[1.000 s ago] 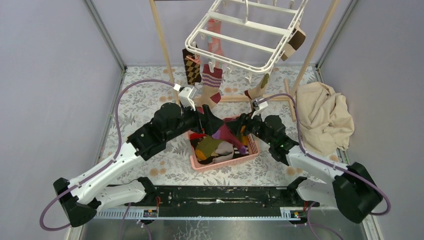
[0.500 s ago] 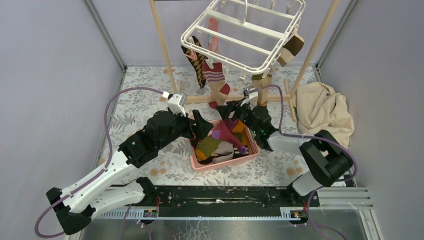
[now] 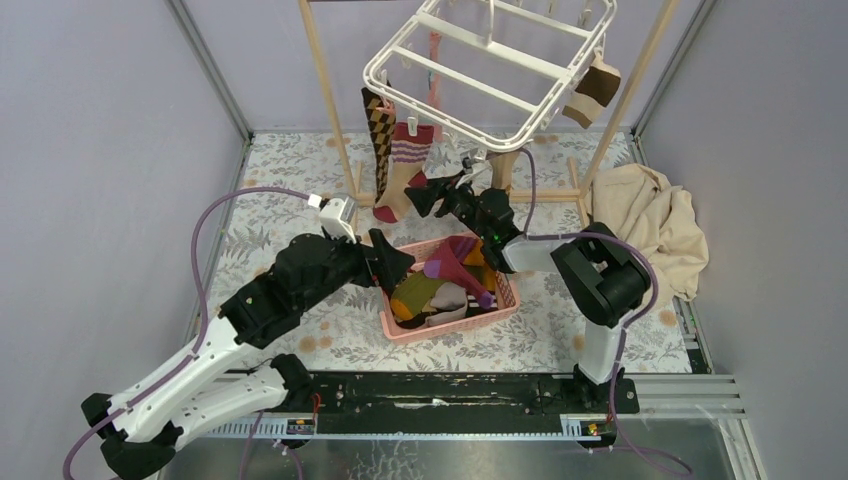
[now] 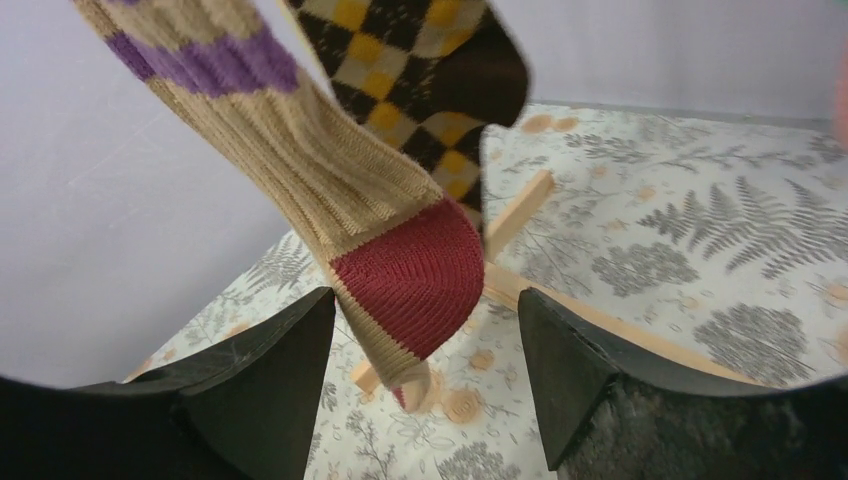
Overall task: Remove the socks clipped to the hanger
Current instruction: Remove the sock from the hanger.
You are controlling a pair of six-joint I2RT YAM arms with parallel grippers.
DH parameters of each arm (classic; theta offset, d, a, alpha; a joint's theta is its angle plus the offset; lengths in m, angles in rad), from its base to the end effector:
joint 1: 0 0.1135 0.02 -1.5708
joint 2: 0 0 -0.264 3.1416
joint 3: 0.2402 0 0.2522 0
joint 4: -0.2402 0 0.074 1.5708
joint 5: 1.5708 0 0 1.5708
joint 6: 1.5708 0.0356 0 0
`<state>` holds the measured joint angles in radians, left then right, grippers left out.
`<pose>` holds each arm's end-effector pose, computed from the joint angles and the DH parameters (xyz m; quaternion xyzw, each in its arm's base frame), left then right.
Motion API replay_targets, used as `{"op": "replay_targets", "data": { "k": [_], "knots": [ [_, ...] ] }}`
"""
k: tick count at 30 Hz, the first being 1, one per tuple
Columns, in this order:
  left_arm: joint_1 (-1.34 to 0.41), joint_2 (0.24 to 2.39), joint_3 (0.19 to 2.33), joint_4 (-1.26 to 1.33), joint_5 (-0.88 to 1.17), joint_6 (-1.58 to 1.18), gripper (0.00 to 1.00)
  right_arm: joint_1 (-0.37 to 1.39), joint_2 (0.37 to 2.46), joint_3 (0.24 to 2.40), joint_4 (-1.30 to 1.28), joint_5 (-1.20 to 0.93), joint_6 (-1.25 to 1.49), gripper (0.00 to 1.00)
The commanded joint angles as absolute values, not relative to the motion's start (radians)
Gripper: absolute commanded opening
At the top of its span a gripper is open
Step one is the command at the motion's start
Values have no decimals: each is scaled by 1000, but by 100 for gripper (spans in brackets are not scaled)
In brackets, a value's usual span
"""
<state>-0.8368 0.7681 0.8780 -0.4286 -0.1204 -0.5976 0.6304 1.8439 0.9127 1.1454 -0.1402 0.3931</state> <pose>0.1176 -0.1240 0.3492 0.0615 0.8073 -0.3477 0.4728 0.3140 0.2353 0.2302 -0.1282 0.6151 0.4187 0.6557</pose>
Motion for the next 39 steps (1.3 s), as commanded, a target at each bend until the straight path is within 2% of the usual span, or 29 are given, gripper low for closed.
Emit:
{"op": "replay_targets", "data": {
  "k": [1,5,7,13,15,22,27,34,39],
  "knots": [
    [-835,733,864,-457,-132,-617,99,635,1912,1010,1315,-293,491,75],
    [-836,708,854,-468,-130,-620,99,636,1932,1019,1392,-348,575,71],
    [-836,701,847,-468,-129,-621,99,636,1937,1032,1407,-378,604,64],
    [-836,698,841,-469,-127,-625,99,637,1919,1041,1388,-407,662,14],
    [-835,694,843,-469,-135,-623,99,637,1887,1016,1386,-408,673,2],
    [-836,726,885,-456,-155,-598,99,637,1723,865,1354,-402,683,0],
    [-835,806,989,-439,-165,-549,99,641,1561,723,1318,-386,687,0],
    [-836,1007,1222,-496,-217,-493,99,693,1337,642,1090,-327,583,0],
    [-834,1040,1217,-441,-209,-477,99,709,1180,630,946,-329,565,0]
  ]
}}
